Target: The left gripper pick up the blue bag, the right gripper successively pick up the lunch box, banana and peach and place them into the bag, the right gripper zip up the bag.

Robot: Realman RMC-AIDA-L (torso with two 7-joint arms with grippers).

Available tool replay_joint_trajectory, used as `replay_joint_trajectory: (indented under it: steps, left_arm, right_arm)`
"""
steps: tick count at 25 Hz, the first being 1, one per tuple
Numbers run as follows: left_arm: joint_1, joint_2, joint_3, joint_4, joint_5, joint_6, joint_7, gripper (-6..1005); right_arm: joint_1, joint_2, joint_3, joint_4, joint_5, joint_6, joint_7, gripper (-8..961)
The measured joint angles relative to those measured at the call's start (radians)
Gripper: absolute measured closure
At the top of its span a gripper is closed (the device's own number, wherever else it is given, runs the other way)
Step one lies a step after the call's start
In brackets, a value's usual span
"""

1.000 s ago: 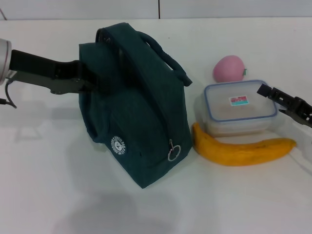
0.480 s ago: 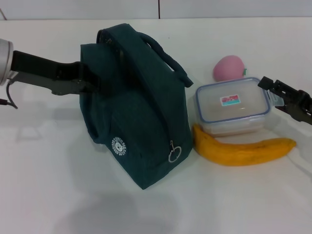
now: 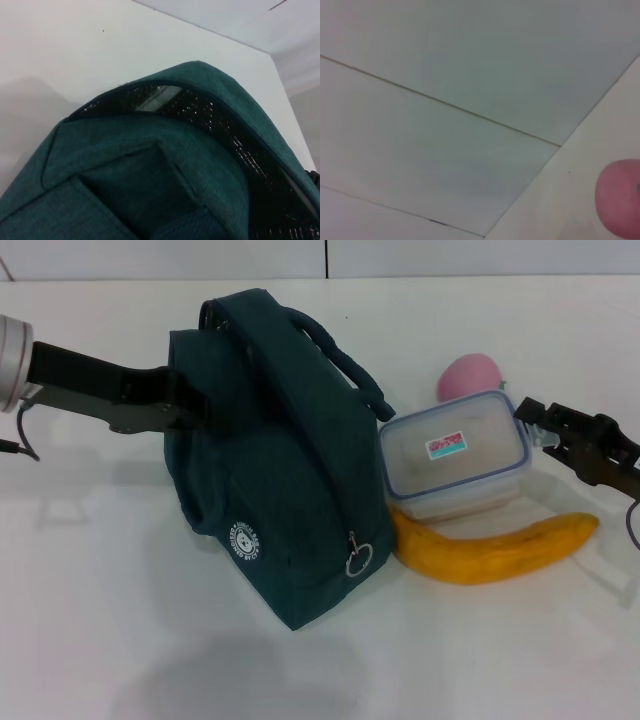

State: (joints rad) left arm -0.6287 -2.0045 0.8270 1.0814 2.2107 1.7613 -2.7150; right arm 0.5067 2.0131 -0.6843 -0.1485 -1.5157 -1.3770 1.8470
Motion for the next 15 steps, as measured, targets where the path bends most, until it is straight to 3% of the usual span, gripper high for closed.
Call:
replay_joint_trajectory:
  steps: [9, 15]
  left_arm:
    - [0.0, -0.002, 0.0, -0.018, 0.001, 0.0, 0.016, 960]
    - [0.001, -0.003, 0.0, -0.026, 0.001, 0.001, 0.023, 960]
  right_arm:
    - [0.001, -0.001, -0.003, 0.003, -0.007, 0.012, 0.024, 740]
    - [-0.008, -0.001, -0.003, 0.003, -0.008, 0.017, 0.032, 764]
